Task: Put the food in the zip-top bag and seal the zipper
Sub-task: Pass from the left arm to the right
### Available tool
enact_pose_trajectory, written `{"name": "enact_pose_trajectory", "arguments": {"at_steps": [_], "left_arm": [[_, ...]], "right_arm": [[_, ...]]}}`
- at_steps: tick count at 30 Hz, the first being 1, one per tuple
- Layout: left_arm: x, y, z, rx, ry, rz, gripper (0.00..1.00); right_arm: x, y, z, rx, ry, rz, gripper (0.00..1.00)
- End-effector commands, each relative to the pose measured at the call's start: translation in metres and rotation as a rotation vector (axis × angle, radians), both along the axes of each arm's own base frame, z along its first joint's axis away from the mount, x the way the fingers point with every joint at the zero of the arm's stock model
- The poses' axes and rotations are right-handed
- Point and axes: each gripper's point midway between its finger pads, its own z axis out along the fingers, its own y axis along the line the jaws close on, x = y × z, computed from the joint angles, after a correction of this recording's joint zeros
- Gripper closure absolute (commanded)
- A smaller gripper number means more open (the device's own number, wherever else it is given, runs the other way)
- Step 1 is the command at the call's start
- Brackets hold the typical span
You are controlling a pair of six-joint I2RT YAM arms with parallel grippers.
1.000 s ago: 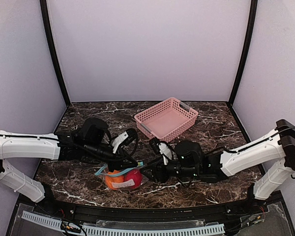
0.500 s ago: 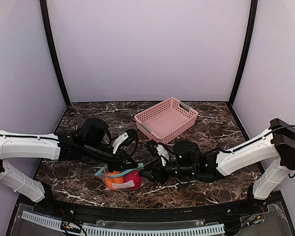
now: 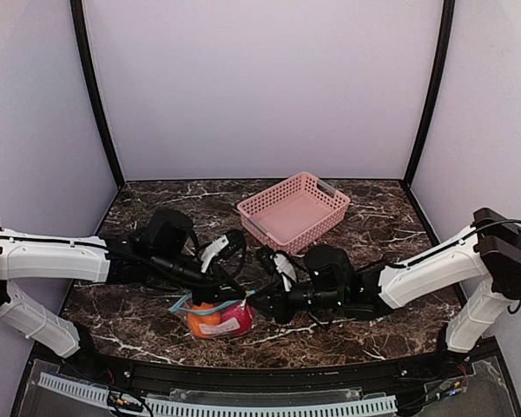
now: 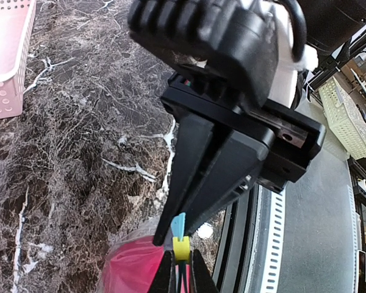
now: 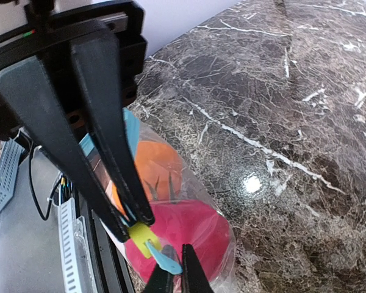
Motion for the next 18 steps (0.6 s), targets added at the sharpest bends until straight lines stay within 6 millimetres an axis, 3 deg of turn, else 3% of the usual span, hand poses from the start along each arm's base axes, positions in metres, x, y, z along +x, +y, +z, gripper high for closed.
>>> {"name": "enact_pose_trajectory", "arguments": {"at_steps": [1, 4, 12, 15, 18], "left_arm": [[-0.005, 0.000, -0.004, 0.001, 0.016, -0.026, 0.99], [-0.006, 0.000, -0.003, 0.004, 0.019, -0.036, 0.92], [0.001, 0.001, 0.001, 0.031, -0.022, -0.090, 0.45], [0.009, 0.001, 0.001, 0.026, -0.042, -0.102, 0.40], [0.016, -0.001, 0.002, 0.003, -0.018, -0.119, 0.44]], "right_arm": [[0.006, 0.005, 0.012, 0.045, -0.025, -0.002, 1.00], [0.004, 0.003, 0.012, 0.050, -0.028, 0.003, 1.00], [0.002, 0.001, 0.012, 0.038, -0.034, 0.018, 1.00], [0.000, 0.001, 0.014, 0.039, -0.034, 0.026, 1.00], [0.000, 0.001, 0.013, 0.037, -0.033, 0.030, 1.00]]}}
